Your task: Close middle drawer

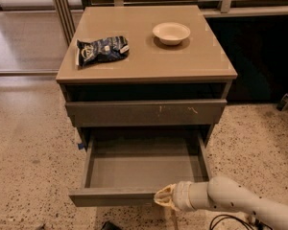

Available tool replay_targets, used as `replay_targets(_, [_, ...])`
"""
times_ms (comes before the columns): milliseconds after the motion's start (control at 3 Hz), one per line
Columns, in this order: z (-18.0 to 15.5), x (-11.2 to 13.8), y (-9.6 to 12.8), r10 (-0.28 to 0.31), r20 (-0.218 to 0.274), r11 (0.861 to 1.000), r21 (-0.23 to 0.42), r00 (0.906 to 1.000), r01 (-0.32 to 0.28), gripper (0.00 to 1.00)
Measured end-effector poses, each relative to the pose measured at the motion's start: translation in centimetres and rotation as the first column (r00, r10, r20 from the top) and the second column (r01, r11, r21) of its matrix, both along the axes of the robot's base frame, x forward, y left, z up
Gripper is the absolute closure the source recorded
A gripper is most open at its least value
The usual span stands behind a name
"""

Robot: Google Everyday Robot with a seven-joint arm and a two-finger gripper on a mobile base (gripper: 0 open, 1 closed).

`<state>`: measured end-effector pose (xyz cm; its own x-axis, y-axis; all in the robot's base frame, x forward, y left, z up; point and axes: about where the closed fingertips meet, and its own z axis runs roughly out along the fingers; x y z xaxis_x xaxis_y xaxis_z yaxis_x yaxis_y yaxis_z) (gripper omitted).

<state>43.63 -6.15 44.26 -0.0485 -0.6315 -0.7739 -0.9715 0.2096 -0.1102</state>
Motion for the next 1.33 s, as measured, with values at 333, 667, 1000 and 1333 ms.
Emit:
replay_targets(333, [0.1, 0.9, -0.6, -0.019, 0.025, 1.000, -0.010, 0.9995, 0.019, 1.00])
replay_targets(667, [1.4, 4.2, -2.1, -0.081, 0.115, 0.996, -0.035, 0.9900, 0.086, 1.00])
replay_targets(1000, [1.5, 4.5, -2.1, -0.087, 0.117, 0.995, -0.036, 0.9893, 0.092, 1.00])
replay_targets(1333, [1.6, 5.8, -2.3, -0.094, 0.120, 0.994, -0.039, 0.9883, 0.099, 1.00])
